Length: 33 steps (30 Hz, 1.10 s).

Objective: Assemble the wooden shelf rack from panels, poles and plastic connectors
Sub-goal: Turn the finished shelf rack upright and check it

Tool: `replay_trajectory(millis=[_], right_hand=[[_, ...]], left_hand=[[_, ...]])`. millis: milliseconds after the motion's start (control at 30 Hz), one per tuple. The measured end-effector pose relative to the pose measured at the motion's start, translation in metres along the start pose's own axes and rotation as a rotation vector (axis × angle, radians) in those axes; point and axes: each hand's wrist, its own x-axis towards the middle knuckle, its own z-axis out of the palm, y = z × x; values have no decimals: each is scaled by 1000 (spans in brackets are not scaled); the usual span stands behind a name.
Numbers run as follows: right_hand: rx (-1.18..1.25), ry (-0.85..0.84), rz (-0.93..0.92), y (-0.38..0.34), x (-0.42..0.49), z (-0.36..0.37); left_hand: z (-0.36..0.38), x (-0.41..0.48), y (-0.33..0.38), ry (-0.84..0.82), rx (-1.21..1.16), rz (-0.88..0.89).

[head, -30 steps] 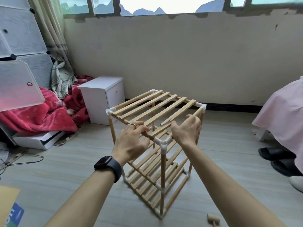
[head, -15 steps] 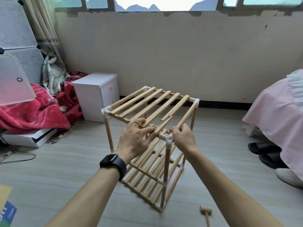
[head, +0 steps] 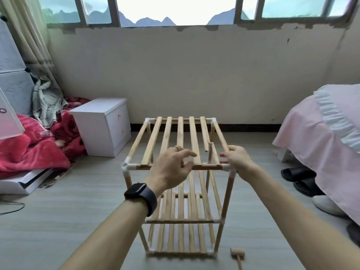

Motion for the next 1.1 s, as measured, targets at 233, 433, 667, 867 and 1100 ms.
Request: replay_trajectory(millis=[233, 433, 667, 867, 1100], right_hand=[[-58, 5, -75, 16, 6, 5], [22, 11, -48, 19, 14, 9], [315, 297, -192, 73, -28, 30], [-19, 200, -44, 184, -59, 69], [-394, 89, 42, 201, -41, 61]], left_hand=[[-40, 10, -64, 112, 394, -562], [-19, 4, -103, 222, -85, -883], [-5, -31, -110, 615, -769, -692], [63, -112, -130, 360, -432, -578], [97, -129, -157, 96, -281, -775]])
